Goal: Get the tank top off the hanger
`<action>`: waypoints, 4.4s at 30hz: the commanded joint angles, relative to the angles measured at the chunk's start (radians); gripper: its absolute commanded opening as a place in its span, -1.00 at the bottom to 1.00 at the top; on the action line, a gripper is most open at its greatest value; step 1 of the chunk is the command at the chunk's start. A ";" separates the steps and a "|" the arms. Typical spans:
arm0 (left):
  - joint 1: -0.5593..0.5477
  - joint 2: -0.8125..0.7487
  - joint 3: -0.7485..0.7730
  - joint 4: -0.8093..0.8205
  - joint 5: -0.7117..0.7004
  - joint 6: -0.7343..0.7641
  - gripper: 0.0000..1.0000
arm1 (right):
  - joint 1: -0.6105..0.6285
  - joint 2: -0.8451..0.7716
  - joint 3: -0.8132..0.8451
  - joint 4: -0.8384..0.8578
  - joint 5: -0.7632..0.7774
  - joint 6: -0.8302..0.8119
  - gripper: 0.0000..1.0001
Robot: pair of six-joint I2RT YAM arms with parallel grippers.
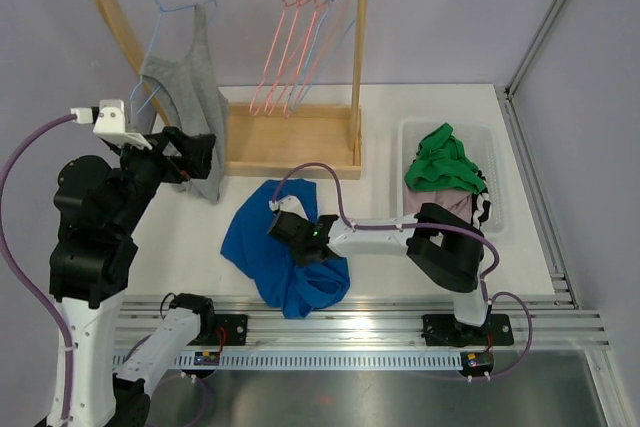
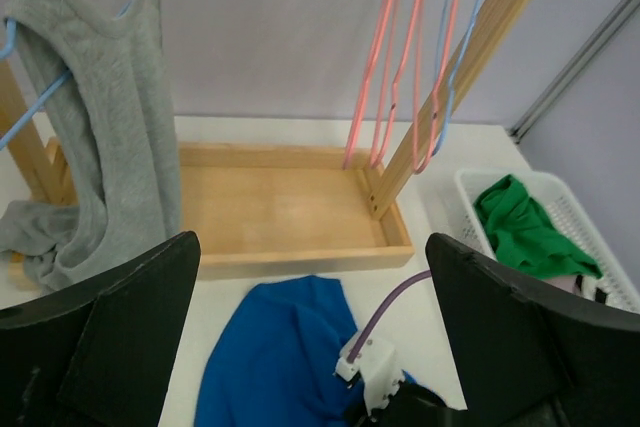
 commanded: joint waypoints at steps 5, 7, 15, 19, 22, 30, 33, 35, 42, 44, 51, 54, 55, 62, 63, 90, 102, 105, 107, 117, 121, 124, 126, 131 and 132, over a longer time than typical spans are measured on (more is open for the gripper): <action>-0.007 -0.201 -0.243 0.084 -0.126 0.069 0.98 | 0.007 0.004 -0.079 0.040 0.015 0.025 -1.00; -0.007 -0.257 -0.317 0.136 -0.155 0.070 0.98 | 0.005 -0.094 -0.093 0.034 0.077 0.023 -1.00; -0.040 -0.320 -0.404 0.194 -0.295 0.095 0.98 | -0.021 -0.485 -0.055 -0.109 0.342 -0.003 -1.00; -0.043 -0.346 -0.461 0.228 -0.367 0.097 0.98 | -0.028 -0.601 0.031 -0.248 0.457 -0.048 -1.00; -0.045 -0.352 -0.486 0.241 -0.376 0.097 0.98 | -0.031 -0.667 0.118 -0.328 0.537 -0.096 -1.00; -0.045 -0.354 -0.492 0.244 -0.385 0.093 0.98 | -0.189 -0.726 0.367 -0.477 0.664 -0.248 -1.00; -0.045 -0.358 -0.495 0.244 -0.396 0.093 0.98 | -0.342 -0.739 0.402 -0.463 0.623 -0.318 -1.00; -0.045 -0.364 -0.498 0.250 -0.401 0.093 0.98 | -0.478 -0.736 0.410 -0.445 0.548 -0.343 -1.00; -0.045 -0.370 -0.498 0.251 -0.415 0.097 0.98 | -0.881 -0.607 0.255 -0.365 0.182 -0.285 -1.00; -0.045 -0.370 -0.500 0.251 -0.415 0.097 0.98 | -0.942 -0.570 0.194 -0.287 0.065 -0.256 -1.00; -0.046 -0.305 -0.379 0.169 -0.442 0.060 0.98 | -1.131 -0.210 0.024 -0.135 -0.193 -0.190 -1.00; -0.046 -0.226 -0.238 0.083 -0.422 0.051 0.98 | -1.157 -0.133 -0.030 -0.054 -0.265 -0.170 -0.98; -0.046 -0.206 -0.174 0.043 -0.416 0.049 0.98 | -1.160 -0.122 -0.036 -0.028 -0.277 -0.161 -0.95; -0.046 -0.068 0.046 -0.032 -0.396 0.069 0.98 | -1.180 -0.192 -0.018 -0.046 -0.333 -0.151 -0.32; -0.046 -0.058 0.068 -0.037 -0.398 0.077 0.98 | -1.182 -0.215 -0.009 -0.055 -0.336 -0.151 -0.19; 0.157 0.666 0.720 -0.019 -0.235 0.267 0.98 | -1.179 -1.001 -0.214 -0.032 -0.948 -0.026 0.99; 0.444 0.849 0.780 0.167 0.351 0.158 0.90 | -1.096 -1.047 -0.233 -0.015 -0.954 -0.024 0.99; 0.460 0.912 0.844 0.165 0.401 0.150 0.74 | -1.095 -1.050 -0.246 -0.009 -0.951 -0.024 0.99; 0.470 0.952 0.879 0.156 0.450 0.133 0.61 | -1.093 -1.050 -0.253 -0.009 -0.949 -0.026 0.99; 0.472 0.993 0.852 0.167 0.515 0.110 0.09 | -1.090 -1.050 -0.254 -0.009 -0.948 -0.026 0.99; 0.474 1.009 0.852 0.164 0.526 0.107 0.03 | -1.088 -1.053 -0.259 -0.012 -0.946 -0.030 0.99; 0.471 1.019 0.850 0.150 0.518 0.120 0.04 | -1.088 -1.056 -0.263 -0.011 -0.945 -0.032 0.99; 0.467 1.022 0.850 0.145 0.512 0.126 -0.06 | -1.088 -1.055 -0.265 -0.011 -0.945 -0.035 0.99; 0.435 1.052 0.878 0.104 0.477 0.156 -0.43 | -1.087 -1.055 -0.266 -0.012 -0.945 -0.038 0.99; 0.432 1.056 0.882 0.098 0.474 0.161 -0.51 | -1.087 -1.056 -0.266 -0.014 -0.940 -0.041 0.98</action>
